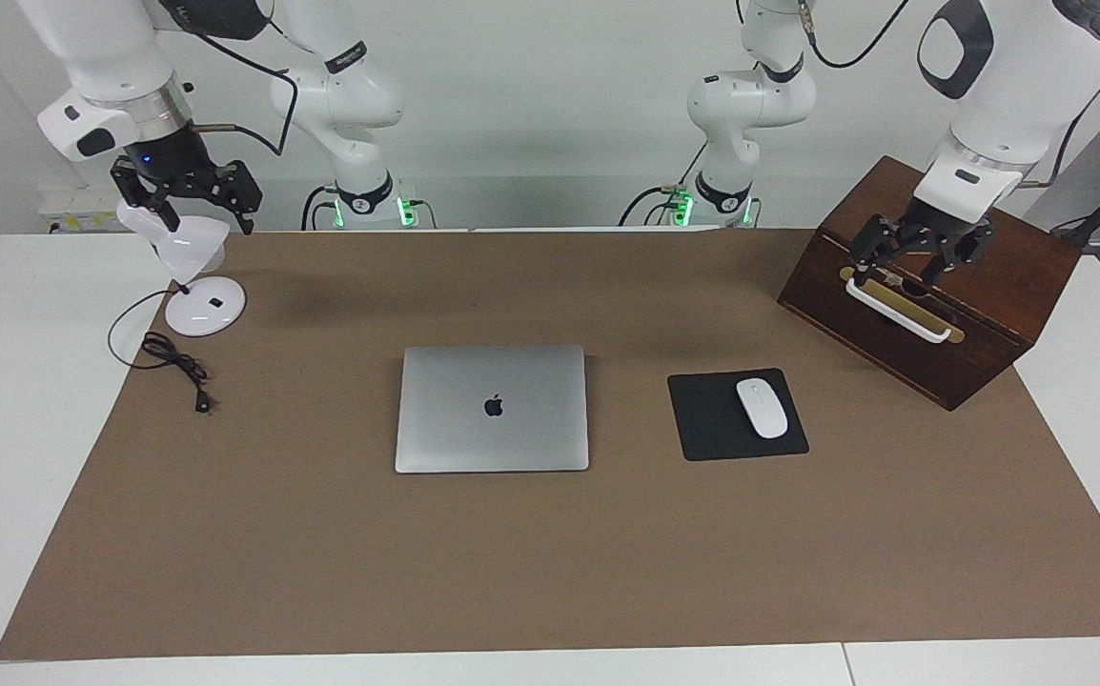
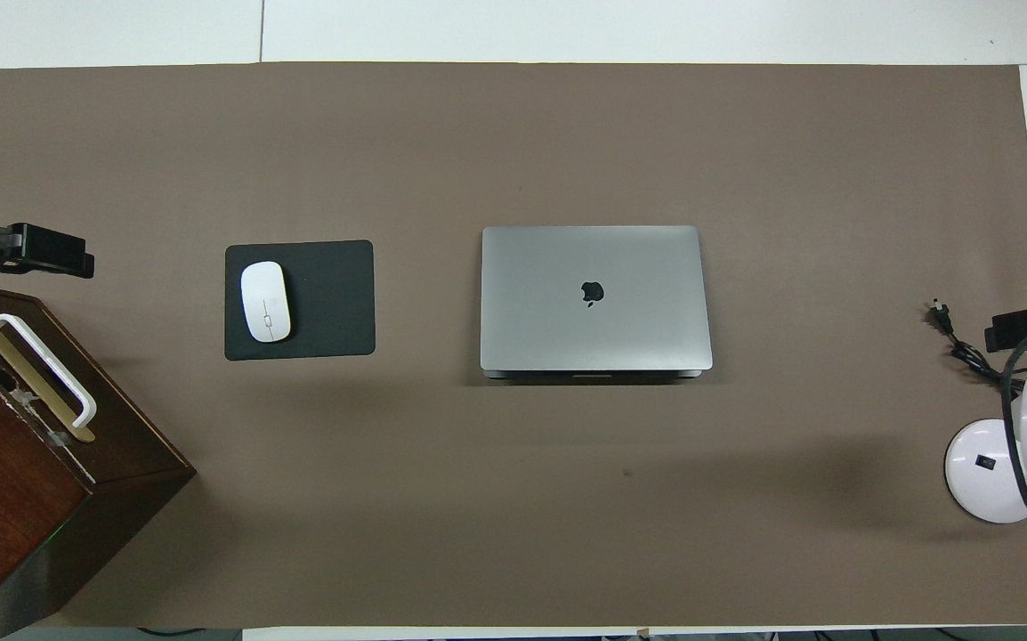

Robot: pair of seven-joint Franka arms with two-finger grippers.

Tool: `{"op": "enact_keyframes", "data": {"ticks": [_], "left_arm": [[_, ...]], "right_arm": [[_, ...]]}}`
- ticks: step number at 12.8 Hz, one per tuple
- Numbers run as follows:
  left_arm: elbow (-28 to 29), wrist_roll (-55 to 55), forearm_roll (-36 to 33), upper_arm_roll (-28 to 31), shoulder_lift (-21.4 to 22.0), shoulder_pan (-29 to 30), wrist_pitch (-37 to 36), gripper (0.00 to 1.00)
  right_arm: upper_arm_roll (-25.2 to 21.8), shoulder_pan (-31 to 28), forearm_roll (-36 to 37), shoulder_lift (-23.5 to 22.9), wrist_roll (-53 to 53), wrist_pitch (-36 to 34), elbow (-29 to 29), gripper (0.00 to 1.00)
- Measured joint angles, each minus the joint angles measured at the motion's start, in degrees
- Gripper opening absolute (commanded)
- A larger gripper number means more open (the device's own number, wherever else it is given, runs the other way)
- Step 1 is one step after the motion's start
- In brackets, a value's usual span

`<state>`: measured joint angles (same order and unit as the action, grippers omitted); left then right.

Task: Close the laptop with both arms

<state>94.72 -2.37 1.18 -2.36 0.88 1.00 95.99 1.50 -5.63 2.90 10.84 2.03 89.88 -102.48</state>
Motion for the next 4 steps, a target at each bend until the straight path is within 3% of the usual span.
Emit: {"op": "enact_keyframes", "data": {"ticks": [4], "left_arm": [[0.0, 0.0, 0.0, -0.01, 0.16, 0.16, 0.0, 1.0]], "right_arm": [[0.1, 0.01, -0.37, 0.01, -0.15, 0.0, 0.0, 1.0]]}}
